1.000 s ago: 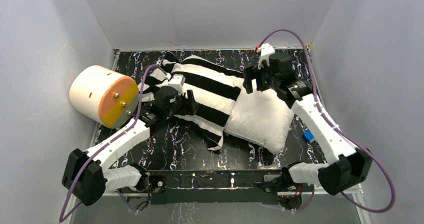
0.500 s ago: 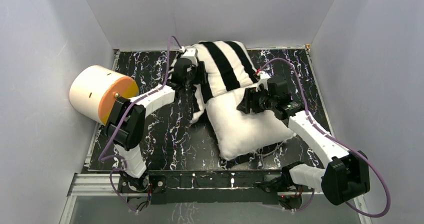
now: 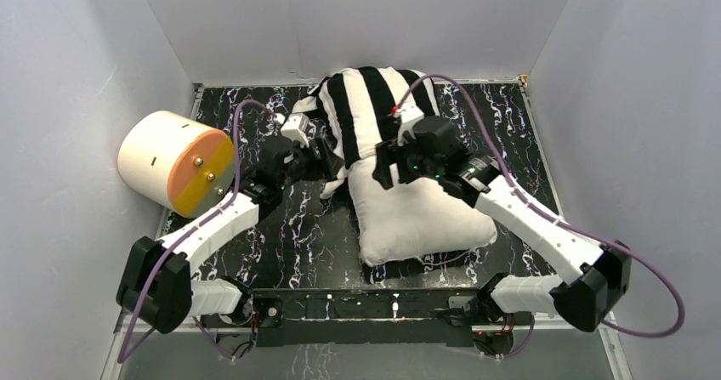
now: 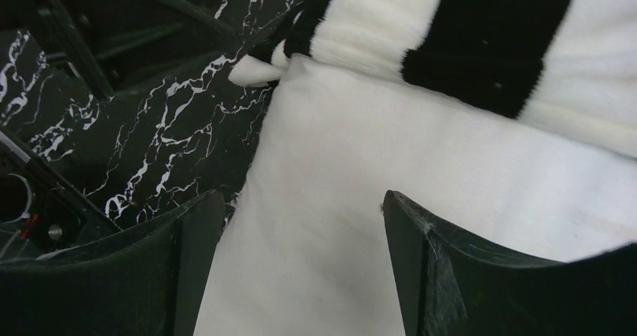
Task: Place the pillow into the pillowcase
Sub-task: Stuff the pillow into the pillowcase.
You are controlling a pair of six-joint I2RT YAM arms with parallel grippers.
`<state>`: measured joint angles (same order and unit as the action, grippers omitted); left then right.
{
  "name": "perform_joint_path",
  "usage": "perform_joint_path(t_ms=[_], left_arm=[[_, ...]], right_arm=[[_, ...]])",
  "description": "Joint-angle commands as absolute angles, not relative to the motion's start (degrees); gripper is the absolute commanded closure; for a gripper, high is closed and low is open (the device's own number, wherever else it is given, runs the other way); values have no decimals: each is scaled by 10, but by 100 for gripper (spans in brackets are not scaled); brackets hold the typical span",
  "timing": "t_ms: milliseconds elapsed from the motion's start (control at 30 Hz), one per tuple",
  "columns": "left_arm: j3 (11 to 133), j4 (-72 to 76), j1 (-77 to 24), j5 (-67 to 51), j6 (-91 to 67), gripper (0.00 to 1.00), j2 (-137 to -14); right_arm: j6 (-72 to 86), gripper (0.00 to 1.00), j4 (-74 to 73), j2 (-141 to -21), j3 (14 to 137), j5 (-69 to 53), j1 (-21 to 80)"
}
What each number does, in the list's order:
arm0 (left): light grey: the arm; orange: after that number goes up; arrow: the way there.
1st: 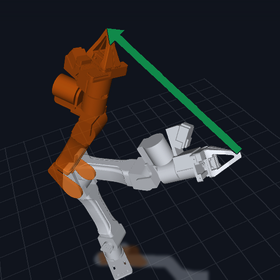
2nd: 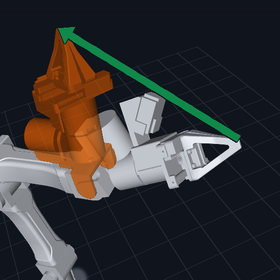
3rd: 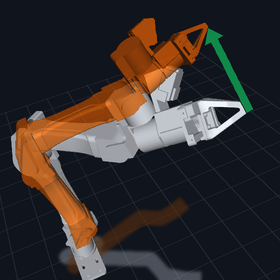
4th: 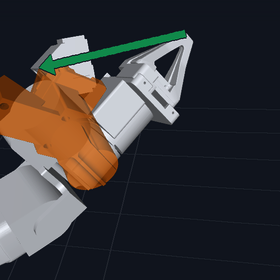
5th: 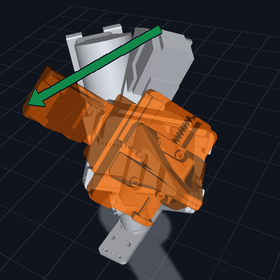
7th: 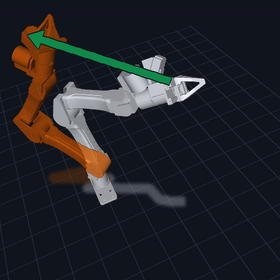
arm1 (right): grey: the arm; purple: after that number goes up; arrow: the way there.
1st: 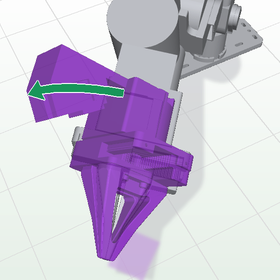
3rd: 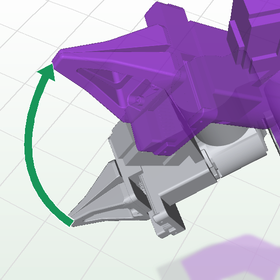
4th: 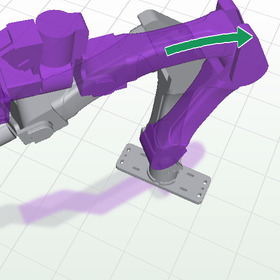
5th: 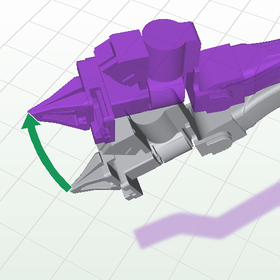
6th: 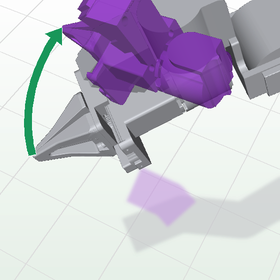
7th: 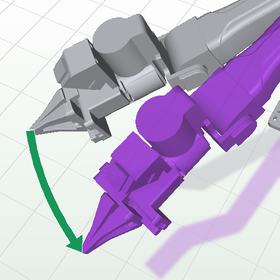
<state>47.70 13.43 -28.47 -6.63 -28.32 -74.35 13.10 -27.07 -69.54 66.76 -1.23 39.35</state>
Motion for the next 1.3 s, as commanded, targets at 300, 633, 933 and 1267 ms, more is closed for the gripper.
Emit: perform_joint_path(t_ms=[300,633,933,1267], left_arm=[[349,320,-283,18,-248,26,-857],[356,383,-280,-121,-246,100,-868],[317,213,-367,-172,-327,100,-686],[217,139,-424,-117,-376,100,-635]], right_arm=[[1,5,-123,-916,691,251,513],[13,79,-32,-984,689,262,484],[56,100,79,-996,727,291,433],[89,100,165,-993,713,285,405]])
